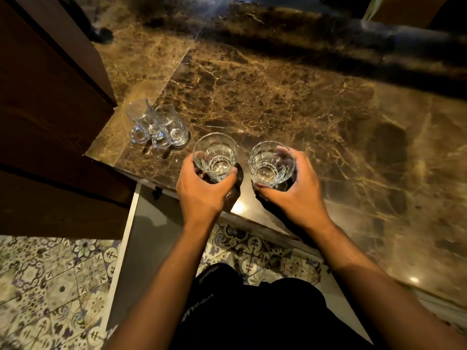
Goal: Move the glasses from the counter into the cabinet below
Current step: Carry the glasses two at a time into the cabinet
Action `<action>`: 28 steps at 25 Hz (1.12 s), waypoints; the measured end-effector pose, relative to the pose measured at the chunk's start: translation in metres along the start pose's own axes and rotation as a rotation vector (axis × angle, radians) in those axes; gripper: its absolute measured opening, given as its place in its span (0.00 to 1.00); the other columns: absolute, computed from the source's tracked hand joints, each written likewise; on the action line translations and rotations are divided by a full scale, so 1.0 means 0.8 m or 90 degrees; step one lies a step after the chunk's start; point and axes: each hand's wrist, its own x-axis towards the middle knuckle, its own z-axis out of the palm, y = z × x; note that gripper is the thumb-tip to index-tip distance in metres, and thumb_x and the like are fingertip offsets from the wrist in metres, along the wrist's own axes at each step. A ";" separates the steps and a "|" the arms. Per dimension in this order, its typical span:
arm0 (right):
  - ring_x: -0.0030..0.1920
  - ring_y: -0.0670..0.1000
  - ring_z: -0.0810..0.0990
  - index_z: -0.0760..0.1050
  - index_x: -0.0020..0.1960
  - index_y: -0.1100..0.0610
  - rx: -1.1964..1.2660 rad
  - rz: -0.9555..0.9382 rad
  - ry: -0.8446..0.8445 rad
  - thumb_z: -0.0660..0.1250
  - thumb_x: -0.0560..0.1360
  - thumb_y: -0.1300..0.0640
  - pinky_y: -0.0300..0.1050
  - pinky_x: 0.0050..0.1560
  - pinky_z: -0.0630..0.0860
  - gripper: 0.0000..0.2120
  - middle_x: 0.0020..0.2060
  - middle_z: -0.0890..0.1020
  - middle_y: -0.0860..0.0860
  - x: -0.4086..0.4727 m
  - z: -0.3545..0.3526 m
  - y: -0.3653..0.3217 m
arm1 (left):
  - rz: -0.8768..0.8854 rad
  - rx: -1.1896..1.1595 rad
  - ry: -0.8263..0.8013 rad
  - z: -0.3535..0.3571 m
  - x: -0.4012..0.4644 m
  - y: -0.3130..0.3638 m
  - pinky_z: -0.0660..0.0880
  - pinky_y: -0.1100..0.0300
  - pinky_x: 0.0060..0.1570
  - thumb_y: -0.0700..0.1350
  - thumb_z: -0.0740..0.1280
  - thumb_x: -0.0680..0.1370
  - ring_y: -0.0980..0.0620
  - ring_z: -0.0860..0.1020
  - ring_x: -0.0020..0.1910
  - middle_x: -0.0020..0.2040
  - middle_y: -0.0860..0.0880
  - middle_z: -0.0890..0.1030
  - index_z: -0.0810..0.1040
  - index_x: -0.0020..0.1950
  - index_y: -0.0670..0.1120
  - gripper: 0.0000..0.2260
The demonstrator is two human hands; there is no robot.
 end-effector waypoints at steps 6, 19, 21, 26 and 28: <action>0.64 0.39 0.74 0.70 0.70 0.50 -0.016 -0.028 0.018 0.82 0.63 0.49 0.31 0.64 0.71 0.39 0.63 0.76 0.43 -0.070 0.006 -0.013 | 0.034 -0.008 -0.031 -0.043 -0.050 -0.032 0.79 0.54 0.59 0.61 0.79 0.64 0.58 0.78 0.59 0.59 0.58 0.79 0.75 0.64 0.55 0.31; 0.65 0.38 0.75 0.70 0.70 0.48 -0.004 0.096 0.153 0.82 0.63 0.46 0.31 0.64 0.71 0.39 0.63 0.76 0.41 -0.291 0.103 -0.005 | 0.053 -0.068 -0.268 -0.129 -0.162 -0.164 0.81 0.53 0.58 0.59 0.80 0.62 0.56 0.81 0.58 0.61 0.56 0.80 0.73 0.62 0.61 0.32; 0.64 0.38 0.75 0.69 0.70 0.49 0.002 0.130 0.159 0.82 0.62 0.46 0.30 0.64 0.71 0.40 0.63 0.76 0.40 -0.322 0.111 0.015 | 0.042 -0.046 -0.303 -0.124 -0.182 -0.186 0.81 0.52 0.57 0.58 0.80 0.61 0.55 0.80 0.58 0.60 0.55 0.80 0.72 0.62 0.61 0.32; 0.64 0.41 0.76 0.70 0.69 0.52 0.008 0.200 0.182 0.84 0.62 0.50 0.41 0.66 0.75 0.40 0.63 0.77 0.44 -0.368 0.112 0.103 | 0.046 0.005 -0.325 -0.071 -0.227 -0.242 0.80 0.53 0.57 0.56 0.81 0.62 0.55 0.80 0.56 0.58 0.54 0.80 0.72 0.62 0.55 0.32; 0.64 0.44 0.77 0.71 0.69 0.52 0.010 0.221 0.194 0.84 0.62 0.52 0.48 0.66 0.76 0.39 0.63 0.77 0.46 -0.377 0.107 0.152 | 0.049 0.012 -0.327 -0.036 -0.247 -0.267 0.79 0.53 0.57 0.58 0.79 0.63 0.54 0.79 0.56 0.58 0.54 0.79 0.72 0.63 0.53 0.32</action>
